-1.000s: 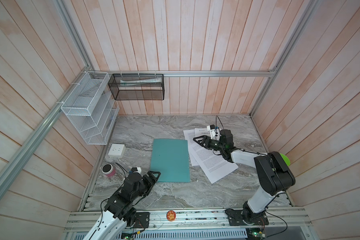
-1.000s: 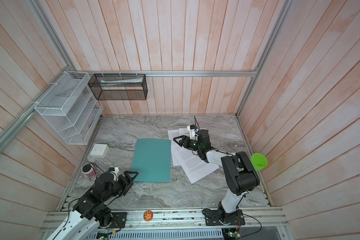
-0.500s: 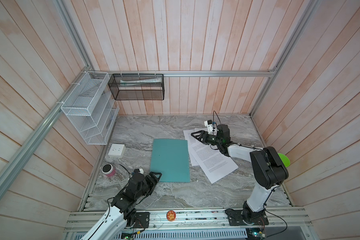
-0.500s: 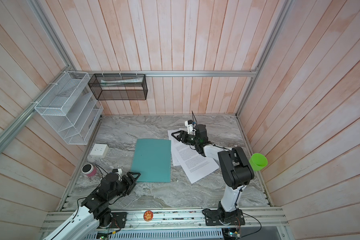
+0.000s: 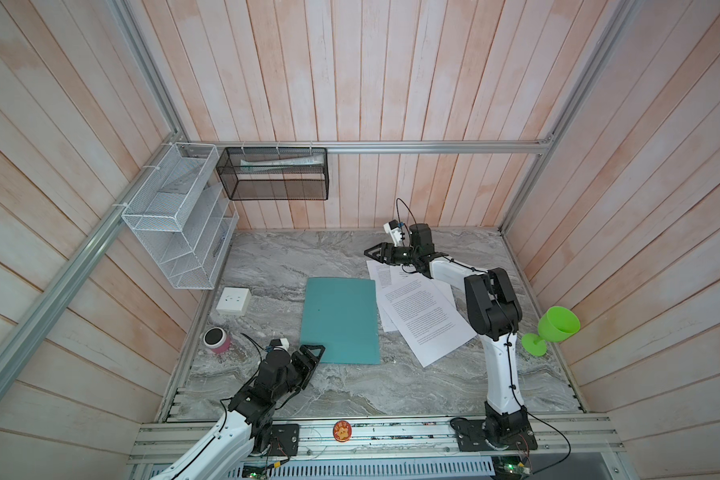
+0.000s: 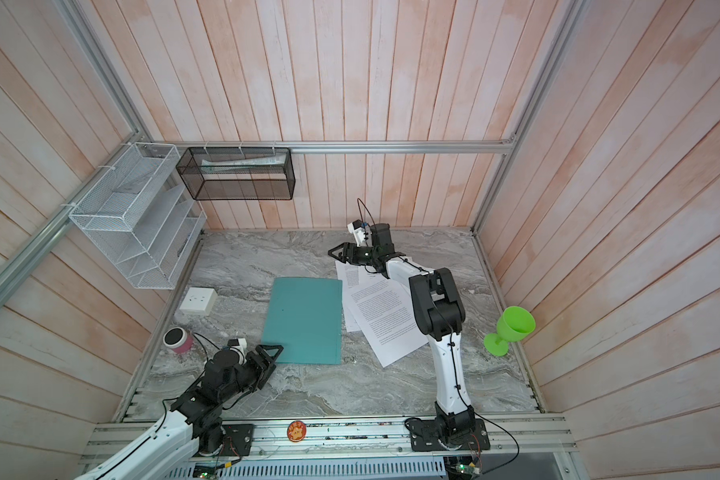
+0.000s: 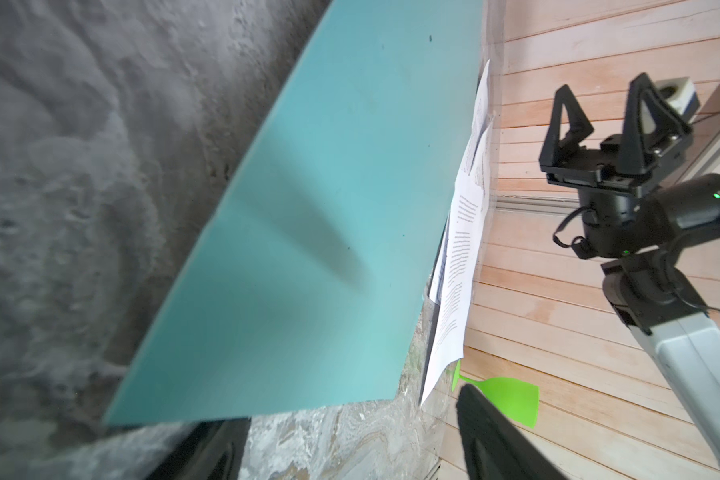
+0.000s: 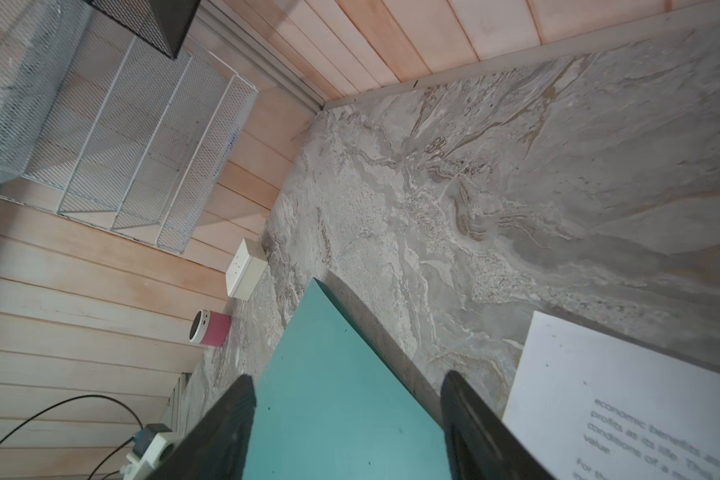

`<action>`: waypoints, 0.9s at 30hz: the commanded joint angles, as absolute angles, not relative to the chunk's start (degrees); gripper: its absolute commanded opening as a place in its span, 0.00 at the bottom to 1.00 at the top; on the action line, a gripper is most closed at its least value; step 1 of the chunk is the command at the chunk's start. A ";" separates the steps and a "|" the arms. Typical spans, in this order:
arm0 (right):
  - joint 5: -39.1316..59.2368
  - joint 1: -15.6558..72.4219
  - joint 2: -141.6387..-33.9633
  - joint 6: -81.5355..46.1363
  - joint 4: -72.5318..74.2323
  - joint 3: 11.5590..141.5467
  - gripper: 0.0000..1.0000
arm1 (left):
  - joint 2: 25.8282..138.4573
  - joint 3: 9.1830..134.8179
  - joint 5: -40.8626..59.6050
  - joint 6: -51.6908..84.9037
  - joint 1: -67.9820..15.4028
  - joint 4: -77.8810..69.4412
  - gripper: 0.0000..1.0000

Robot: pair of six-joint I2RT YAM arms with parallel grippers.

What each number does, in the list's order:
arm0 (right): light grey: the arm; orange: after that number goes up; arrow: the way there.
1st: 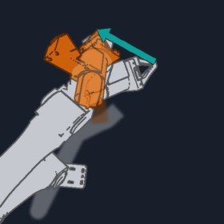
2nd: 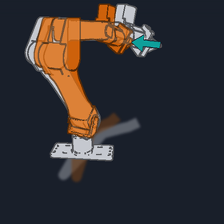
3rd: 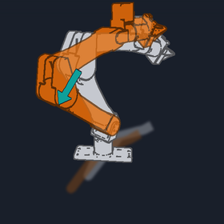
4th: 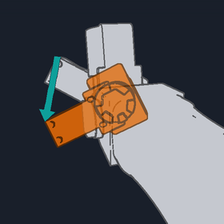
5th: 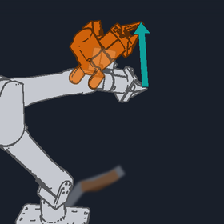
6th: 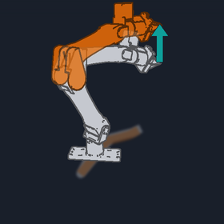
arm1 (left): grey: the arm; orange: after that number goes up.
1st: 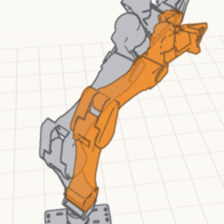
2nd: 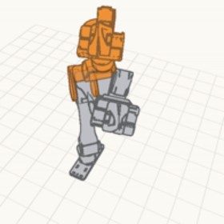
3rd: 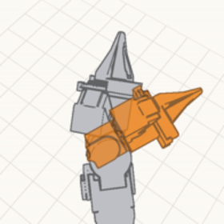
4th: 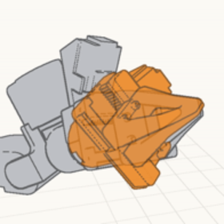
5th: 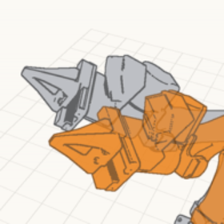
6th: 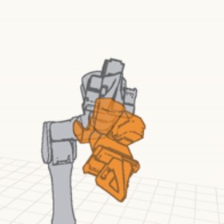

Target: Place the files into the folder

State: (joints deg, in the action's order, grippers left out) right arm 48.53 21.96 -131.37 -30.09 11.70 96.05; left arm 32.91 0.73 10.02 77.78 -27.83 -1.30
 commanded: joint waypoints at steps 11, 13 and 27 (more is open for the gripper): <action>49.86 27.07 -144.48 -19.97 -4.13 110.92 0.69 | 32.53 -2.93 7.73 78.88 -28.04 -7.40 0.79; 50.09 27.29 -144.80 -19.87 -4.14 110.81 0.68 | 33.05 -3.95 7.42 79.35 -28.04 -9.18 0.79; 52.13 28.07 -146.26 -19.50 -4.92 110.11 0.67 | 43.77 -4.33 6.33 78.46 -27.96 -18.58 0.78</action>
State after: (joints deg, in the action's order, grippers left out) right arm 50.11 27.38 -144.57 -20.71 -3.18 109.91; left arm 42.48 0.67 7.38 79.13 -27.83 -14.33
